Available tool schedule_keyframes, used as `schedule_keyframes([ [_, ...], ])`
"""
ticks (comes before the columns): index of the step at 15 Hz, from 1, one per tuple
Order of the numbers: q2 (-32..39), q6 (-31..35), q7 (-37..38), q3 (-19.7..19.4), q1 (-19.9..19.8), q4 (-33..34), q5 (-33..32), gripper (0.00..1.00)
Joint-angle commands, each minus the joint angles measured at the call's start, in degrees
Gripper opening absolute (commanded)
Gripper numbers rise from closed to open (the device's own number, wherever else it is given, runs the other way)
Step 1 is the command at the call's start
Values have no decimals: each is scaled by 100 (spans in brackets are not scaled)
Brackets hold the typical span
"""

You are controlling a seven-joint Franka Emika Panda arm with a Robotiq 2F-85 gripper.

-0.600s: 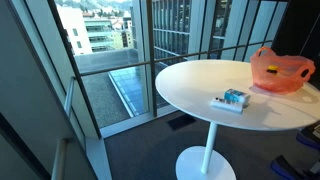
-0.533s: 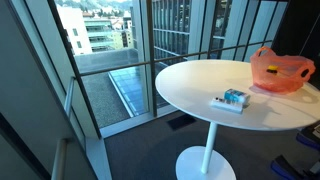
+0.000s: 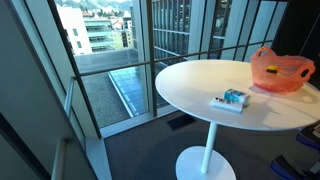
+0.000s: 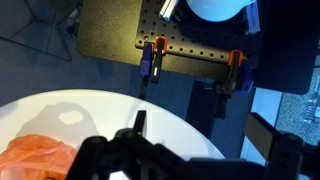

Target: Put the blue box in the plastic

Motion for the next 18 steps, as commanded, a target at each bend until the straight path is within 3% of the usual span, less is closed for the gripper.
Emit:
schedule_keyframes([
  [1,332,73,186,51,38,292,23,100],
  [13,2185,590,1171,564,110,1694,-69,100],
  [18,3090,849,1663,599,92,2207,-76,100],
])
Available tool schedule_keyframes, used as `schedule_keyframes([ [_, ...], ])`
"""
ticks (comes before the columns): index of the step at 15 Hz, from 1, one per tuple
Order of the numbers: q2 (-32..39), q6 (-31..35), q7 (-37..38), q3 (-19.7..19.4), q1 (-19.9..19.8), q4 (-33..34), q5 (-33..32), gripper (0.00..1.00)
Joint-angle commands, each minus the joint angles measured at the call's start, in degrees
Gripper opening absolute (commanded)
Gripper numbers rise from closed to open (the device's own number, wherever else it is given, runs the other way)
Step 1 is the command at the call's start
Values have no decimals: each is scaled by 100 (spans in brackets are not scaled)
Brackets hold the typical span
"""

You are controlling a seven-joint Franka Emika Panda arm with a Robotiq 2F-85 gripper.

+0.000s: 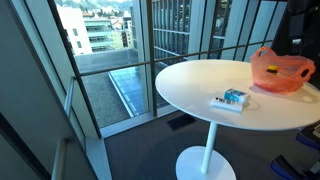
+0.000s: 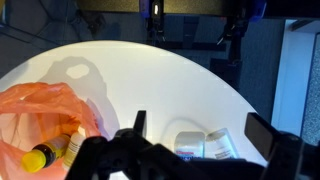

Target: Put the blue box in the plastic

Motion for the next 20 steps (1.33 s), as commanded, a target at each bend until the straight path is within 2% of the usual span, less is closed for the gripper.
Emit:
schedule_keyframes([
  [1,734,98,414,-2,-15,541,-67,100],
  [7,1523,385,788,-85,-2,951,-100,100],
  [16,1829,2050,1054,-291,-12,727,29,100],
  [18,1809,2106,1143,-306,6,700,41,100],
  [19,1645,1853,908,-269,7,681,214,100],
  [20,1858,2000,989,-298,11,749,44,100],
])
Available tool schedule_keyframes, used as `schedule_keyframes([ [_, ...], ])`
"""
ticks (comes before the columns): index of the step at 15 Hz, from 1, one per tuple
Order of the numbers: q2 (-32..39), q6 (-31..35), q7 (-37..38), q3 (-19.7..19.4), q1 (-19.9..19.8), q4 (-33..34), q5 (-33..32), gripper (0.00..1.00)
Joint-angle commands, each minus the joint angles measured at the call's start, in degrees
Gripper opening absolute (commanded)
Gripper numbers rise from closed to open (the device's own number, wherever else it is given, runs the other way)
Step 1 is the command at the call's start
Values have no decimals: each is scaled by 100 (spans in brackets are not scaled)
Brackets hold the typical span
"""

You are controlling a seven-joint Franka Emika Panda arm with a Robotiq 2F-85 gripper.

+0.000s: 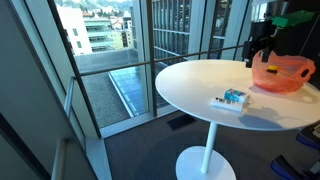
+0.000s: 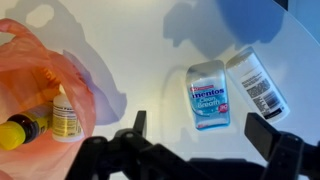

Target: Put the blue box in the plastic

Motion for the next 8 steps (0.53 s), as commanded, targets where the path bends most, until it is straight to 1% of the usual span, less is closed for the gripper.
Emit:
schedule_keyframes([
  [1,-18,-33,-10,-13,19,10,48,100],
  [4,-13,-3,-5,-11,17,7,70,100],
  [8,324,505,78,-62,10,-41,-10,100],
])
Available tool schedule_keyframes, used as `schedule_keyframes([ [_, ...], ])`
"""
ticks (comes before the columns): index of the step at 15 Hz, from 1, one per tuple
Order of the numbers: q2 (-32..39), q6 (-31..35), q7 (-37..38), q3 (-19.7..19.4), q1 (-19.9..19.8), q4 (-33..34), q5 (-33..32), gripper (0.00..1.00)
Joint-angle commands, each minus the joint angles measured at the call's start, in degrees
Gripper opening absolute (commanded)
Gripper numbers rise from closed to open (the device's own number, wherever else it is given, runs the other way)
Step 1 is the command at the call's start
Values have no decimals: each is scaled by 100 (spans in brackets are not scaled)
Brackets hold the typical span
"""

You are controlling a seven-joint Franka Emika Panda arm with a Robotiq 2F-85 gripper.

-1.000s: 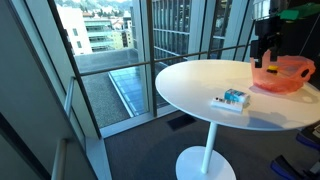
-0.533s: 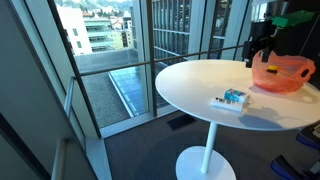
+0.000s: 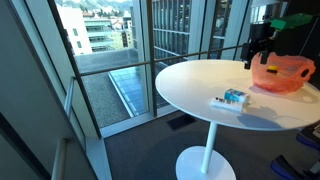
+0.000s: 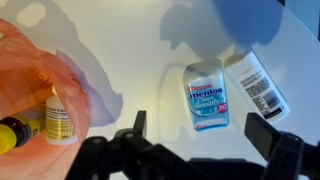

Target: Put the blue box in the plastic

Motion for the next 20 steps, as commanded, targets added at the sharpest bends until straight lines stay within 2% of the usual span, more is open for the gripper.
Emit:
schedule_keyframes([
  [1,327,545,56,-58,3,-33,-61,100],
  [9,1135,1822,-146,-50,9,-61,197,100],
  [20,1562,2289,-745,136,-67,-62,814,100],
])
